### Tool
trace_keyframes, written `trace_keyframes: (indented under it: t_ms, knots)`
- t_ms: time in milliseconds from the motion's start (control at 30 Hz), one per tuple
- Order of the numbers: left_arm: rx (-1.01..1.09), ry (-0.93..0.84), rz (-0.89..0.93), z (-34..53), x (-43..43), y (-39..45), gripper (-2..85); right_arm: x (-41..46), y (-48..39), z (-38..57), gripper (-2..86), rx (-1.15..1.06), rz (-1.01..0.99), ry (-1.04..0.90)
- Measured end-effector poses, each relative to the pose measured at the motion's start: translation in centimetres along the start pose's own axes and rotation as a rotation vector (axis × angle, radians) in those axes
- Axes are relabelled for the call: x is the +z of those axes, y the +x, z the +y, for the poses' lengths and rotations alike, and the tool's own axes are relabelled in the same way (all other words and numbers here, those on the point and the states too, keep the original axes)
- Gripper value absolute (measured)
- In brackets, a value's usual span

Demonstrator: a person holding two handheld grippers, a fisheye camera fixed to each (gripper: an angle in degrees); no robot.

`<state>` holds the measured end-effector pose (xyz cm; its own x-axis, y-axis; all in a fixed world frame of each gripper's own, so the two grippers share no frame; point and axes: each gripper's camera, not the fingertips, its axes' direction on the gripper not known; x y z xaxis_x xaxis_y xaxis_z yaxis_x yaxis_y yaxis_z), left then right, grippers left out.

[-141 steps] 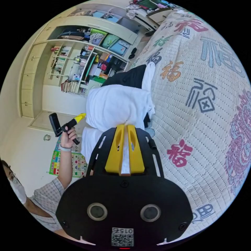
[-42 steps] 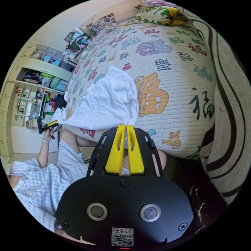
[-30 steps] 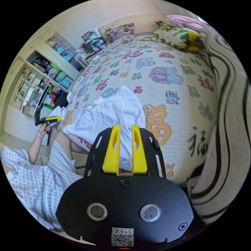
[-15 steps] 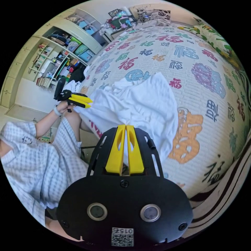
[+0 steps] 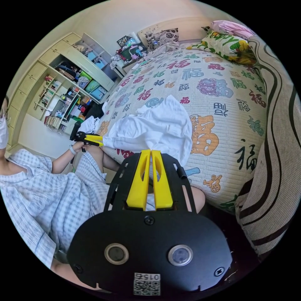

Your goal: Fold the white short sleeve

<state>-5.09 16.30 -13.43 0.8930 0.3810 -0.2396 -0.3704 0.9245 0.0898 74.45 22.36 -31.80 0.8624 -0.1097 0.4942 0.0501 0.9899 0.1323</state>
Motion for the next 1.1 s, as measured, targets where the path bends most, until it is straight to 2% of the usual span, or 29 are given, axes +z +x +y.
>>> trace_keyframes:
  t_ms: [33,100,267,500,600,700,867,967,1100]
  knots:
    - [-0.018,0.034,0.056,0.2,-0.2,-0.5,4.6,-0.3,-0.4,0.0,-0.1,0.003,0.006,0.001]
    - [-0.044,0.121,0.096,0.5,-1.5,-1.3,1.7,-0.9,-0.8,-0.3,-0.1,0.013,0.012,0.003]
    - [-0.050,0.270,-0.075,-3.7,-9.2,-3.6,0.3,-4.1,-1.5,-5.3,-0.2,0.022,0.080,0.071]
    - [-0.095,0.678,-0.217,-14.8,-30.3,-3.8,0.1,-16.6,-6.9,-21.3,-0.2,0.026,0.121,0.440]
    - [-0.049,0.867,-0.264,-15.9,-39.0,-0.7,0.1,-22.8,-12.2,-25.0,-0.1,-0.056,0.188,0.569]
    - [0.058,0.951,-0.330,-15.0,-44.6,2.8,0.2,-27.4,-16.5,-26.0,-0.1,-0.124,0.187,0.668]
    - [0.233,0.946,-0.403,-10.6,-46.1,7.0,0.2,-29.1,-21.0,-23.9,-0.1,-0.253,0.208,0.648]
    - [0.289,0.851,-0.380,-7.9,-42.8,7.7,0.3,-26.7,-22.2,-20.9,-0.1,-0.303,0.195,0.568]
    - [0.308,0.623,-0.313,-5.2,-33.8,6.9,0.4,-19.8,-22.1,-15.7,-0.2,-0.299,0.174,0.396]
